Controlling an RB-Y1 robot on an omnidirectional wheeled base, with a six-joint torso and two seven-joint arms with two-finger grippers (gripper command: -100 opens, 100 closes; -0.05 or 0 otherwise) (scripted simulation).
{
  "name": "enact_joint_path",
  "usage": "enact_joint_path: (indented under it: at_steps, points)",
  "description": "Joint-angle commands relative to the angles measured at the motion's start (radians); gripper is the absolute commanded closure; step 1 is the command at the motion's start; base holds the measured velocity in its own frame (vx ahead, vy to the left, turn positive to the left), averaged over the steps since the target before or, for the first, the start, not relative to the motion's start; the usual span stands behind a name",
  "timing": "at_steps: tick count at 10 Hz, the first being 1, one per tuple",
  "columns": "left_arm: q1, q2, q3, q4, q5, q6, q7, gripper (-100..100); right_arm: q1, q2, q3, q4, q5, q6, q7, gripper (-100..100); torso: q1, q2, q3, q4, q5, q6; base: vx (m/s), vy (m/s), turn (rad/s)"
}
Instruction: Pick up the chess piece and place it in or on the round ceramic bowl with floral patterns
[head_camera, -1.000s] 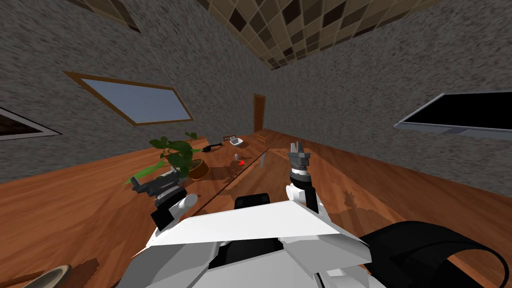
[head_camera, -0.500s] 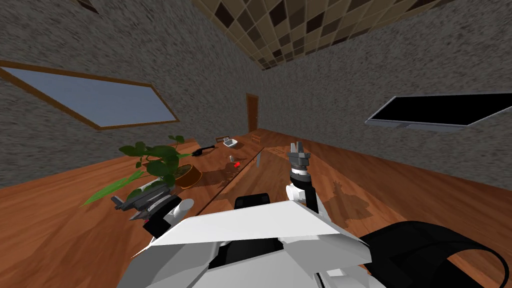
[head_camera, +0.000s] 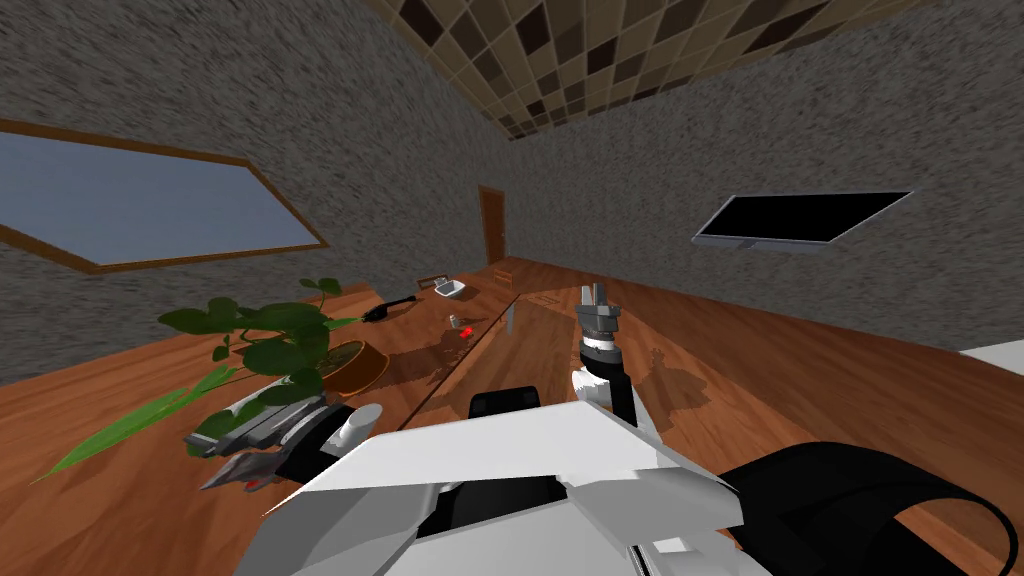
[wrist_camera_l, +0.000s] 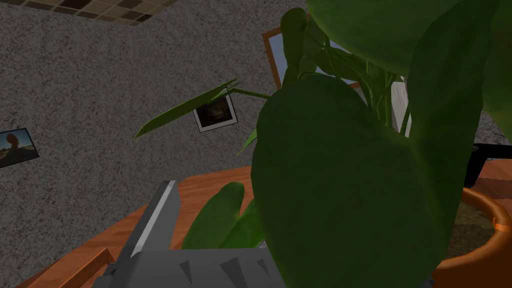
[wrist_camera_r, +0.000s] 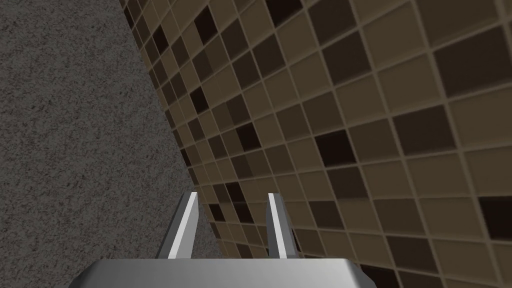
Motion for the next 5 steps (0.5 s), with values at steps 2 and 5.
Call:
enact_joint_path:
  at_steps: [2, 5]
  points:
    - [0.000, -0.005, 0.033, 0.067, 0.058, -0.028, 0.046, -100, 0.000, 0.000, 0.000, 0.000, 0.000, 0.000, 0.000, 0, 0.000, 0.000, 0.000, 0.000, 0.000, 0.001, -0.003, 0.011, -0.194]
    - [-0.013, -0.017, 0.093, 0.164, 0.143, -0.064, 0.102, -100, 0.000, 0.000, 0.000, 0.000, 0.000, 0.000, 0.000, 0, 0.001, 0.000, 0.000, 0.000, 0.000, 0.000, -0.005, 0.018, -0.206]
